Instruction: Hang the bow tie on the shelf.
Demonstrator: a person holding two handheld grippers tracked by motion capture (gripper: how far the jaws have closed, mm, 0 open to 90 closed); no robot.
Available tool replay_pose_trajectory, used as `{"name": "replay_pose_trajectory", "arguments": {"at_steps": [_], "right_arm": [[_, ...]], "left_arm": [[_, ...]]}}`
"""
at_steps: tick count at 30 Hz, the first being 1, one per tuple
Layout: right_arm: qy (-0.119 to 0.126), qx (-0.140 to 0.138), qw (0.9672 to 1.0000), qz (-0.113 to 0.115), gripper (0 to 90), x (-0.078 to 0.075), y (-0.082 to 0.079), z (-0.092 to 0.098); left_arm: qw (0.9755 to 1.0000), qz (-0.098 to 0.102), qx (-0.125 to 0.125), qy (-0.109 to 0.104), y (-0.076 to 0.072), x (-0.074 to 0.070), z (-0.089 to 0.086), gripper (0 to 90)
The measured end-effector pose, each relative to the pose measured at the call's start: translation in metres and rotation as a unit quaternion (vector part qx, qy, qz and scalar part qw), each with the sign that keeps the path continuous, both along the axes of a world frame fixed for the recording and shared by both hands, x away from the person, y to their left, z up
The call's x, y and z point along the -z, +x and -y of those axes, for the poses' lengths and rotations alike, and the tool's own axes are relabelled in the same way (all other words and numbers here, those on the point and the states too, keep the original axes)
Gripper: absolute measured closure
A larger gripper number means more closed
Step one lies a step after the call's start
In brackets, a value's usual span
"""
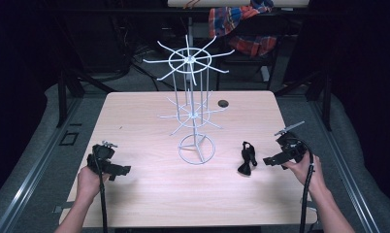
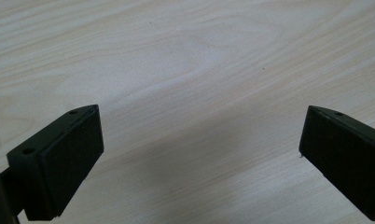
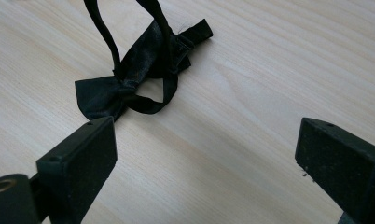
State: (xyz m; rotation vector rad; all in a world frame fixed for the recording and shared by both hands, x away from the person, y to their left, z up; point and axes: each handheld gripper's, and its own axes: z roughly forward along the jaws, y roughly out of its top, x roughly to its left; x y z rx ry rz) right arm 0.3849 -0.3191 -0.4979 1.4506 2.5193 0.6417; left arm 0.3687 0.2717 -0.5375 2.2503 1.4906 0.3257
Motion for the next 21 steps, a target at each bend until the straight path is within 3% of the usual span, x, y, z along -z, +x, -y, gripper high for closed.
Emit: {"name": "replay_pose_trajectory", "arguments": {"at_steps": [6,8,12,18,21], "right_arm": [[0.006,-0.012,0.9999,0.003,0.0,0.003,0.003,-0.004],[-0.003,-0.019,0.9998,0.001,0.0,0.003,0.004,-0.007],[0.001,-0.022,0.9997,0.013,0.0,0.002,0.008,-0.012],[-0.007,-0.034,0.9993,0.009,3.4,0.002,0.017,-0.018],[0.001,-0.035,0.9994,0.005,4.3,0.005,0.024,-0.022]], "left_arm": [[1.0,-0.001,0.0,0.003,0.0,0.0,0.001,0.0],[1.0,-0.002,0.0,0.001,0.0,0.0,0.001,0.0],[1.0,0.0,-0.001,0.003,0.001,0.001,0.001,0.0],[1.0,-0.002,-0.001,0.003,0.001,0.001,0.002,0.0],[1.0,-0.002,0.001,0.004,0.0,0.001,0.003,0.0]]}}
